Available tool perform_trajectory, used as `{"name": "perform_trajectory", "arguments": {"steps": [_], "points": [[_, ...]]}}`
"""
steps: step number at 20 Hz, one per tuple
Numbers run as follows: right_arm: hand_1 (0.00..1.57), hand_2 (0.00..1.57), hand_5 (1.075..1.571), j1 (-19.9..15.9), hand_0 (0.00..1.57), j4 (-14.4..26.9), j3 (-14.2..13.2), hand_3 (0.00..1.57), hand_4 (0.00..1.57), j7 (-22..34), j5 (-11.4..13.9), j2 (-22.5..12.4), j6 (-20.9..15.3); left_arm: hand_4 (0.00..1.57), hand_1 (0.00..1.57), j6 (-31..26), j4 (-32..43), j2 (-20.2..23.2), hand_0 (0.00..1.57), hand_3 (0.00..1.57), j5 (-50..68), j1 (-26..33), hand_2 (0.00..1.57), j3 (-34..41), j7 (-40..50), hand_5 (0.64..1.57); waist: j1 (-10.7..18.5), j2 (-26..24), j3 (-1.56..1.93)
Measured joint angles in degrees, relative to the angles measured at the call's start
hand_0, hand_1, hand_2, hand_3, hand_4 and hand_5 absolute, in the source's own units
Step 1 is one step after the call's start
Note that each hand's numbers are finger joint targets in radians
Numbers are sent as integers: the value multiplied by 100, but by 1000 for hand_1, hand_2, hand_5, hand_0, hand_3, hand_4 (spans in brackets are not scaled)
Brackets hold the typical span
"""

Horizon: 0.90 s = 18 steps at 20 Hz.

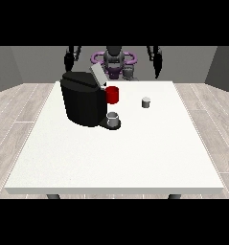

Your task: Insert the coffee pod into the coffee machine and close the lid

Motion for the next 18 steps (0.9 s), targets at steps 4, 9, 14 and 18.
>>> {"name": "perform_trajectory", "arguments": {"steps": [4, 9, 14, 18], "points": [[0, 0, 1571, -24, 0, 133, -36, 0, 128, 49, -27, -65, 146, 240, 0, -110, -28, -39, 0, 0, 23, 107, 0, -6, -396, 1571, 18, -57, -25], [0, 0, 1571, -31, 0, 143, -178, 0, 94, -224, 20, 142, -196, 320, 0, -184, -105, 38, 0, 0, -96, 75, 0, -14, -864, 1571, -77, -155, -34], [0, 0, 1571, -193, 0, 196, -314, 0, 217, -530, -44, 323, -425, 0, 0, -203, -14, 358, 0, 0, -477, -201, 0, 22, -924, 1571, -177, -7, -35], [0, 0, 1571, -208, 0, 82, -239, 0, 174, -621, -40, 356, -394, 0, 0, -325, 384, 699, 0, 0, -526, -587, 0, 319, -741, 1571, -389, 139, -37]]}}
